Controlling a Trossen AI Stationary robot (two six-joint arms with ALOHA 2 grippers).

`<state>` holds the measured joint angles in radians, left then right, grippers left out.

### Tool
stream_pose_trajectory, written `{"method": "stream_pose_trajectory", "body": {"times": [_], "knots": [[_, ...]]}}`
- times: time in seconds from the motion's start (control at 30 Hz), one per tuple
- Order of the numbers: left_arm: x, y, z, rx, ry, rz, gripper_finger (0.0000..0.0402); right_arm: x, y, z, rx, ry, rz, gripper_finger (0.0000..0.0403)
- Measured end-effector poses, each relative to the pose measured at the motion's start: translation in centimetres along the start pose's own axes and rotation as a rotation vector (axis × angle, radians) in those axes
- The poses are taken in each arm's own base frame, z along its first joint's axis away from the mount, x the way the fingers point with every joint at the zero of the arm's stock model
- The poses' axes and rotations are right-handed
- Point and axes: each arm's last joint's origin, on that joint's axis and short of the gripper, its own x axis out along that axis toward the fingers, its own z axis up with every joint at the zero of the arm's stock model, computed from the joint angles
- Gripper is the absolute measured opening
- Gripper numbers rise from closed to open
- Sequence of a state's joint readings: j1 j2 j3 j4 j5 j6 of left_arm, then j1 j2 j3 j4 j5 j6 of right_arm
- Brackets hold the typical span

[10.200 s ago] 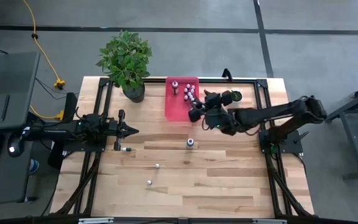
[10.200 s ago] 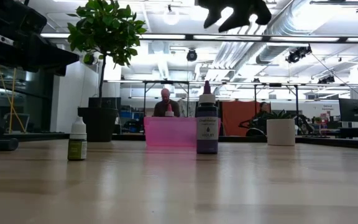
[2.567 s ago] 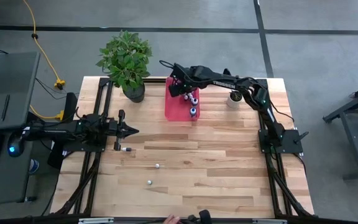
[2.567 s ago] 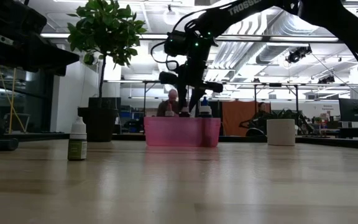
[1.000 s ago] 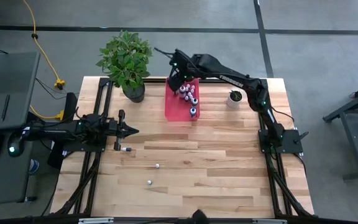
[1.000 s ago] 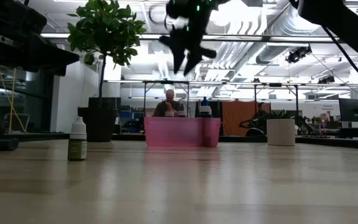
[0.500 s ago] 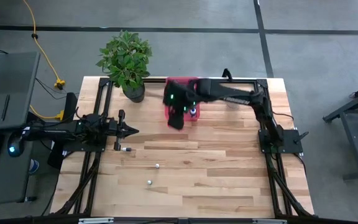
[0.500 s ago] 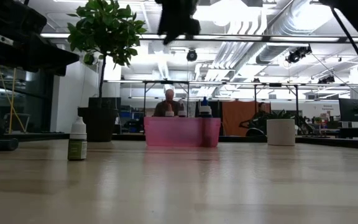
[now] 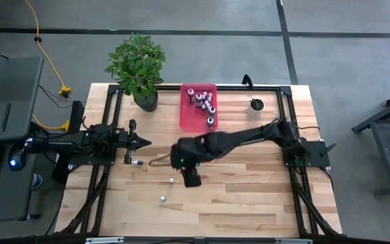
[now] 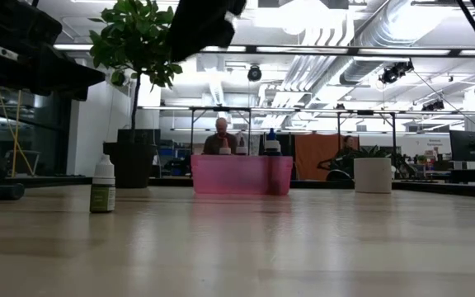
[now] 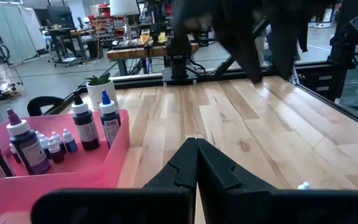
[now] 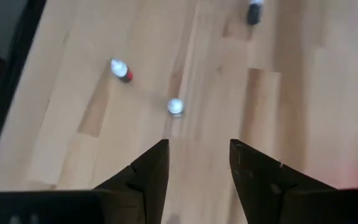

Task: Pick & Place food coloring
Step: Put the green food coloring bottle into the pink bin

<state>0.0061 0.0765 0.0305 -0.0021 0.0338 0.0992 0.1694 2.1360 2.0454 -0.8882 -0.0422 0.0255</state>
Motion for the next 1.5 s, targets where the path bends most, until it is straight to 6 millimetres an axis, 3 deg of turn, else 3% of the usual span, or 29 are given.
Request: {"method": "stream_pose_trajectory", "body": {"times": [0.13,0.33,0.7,1.03,1.5], "knots": [[0.0,0.0,0.0,0.000,0.000,0.000,0.0000,3.5,1.4,-0.5,-0.016,-0.017,0.008,0.0161],[0.0,0.0,0.0,0.000,0.000,0.000,0.0000,6.9,2.1,-0.5,0.030,-0.036,-0.019,0.0162],[0.0,0.0,0.0,0.000,0.000,0.000,0.0000,11.3,2.5,-2.1,0.185,0.026,-0.064,0.0185],[0.0,0.0,0.0,0.000,0.000,0.000,0.0000,12.0,3.0,-2.0,0.228,-0.003,-0.053,0.0220],[0.0,0.0,0.0,0.000,0.000,0.000,0.0000,13.0,2.9,-2.1,0.248,-0.022,-0.058,0.0224]]}}
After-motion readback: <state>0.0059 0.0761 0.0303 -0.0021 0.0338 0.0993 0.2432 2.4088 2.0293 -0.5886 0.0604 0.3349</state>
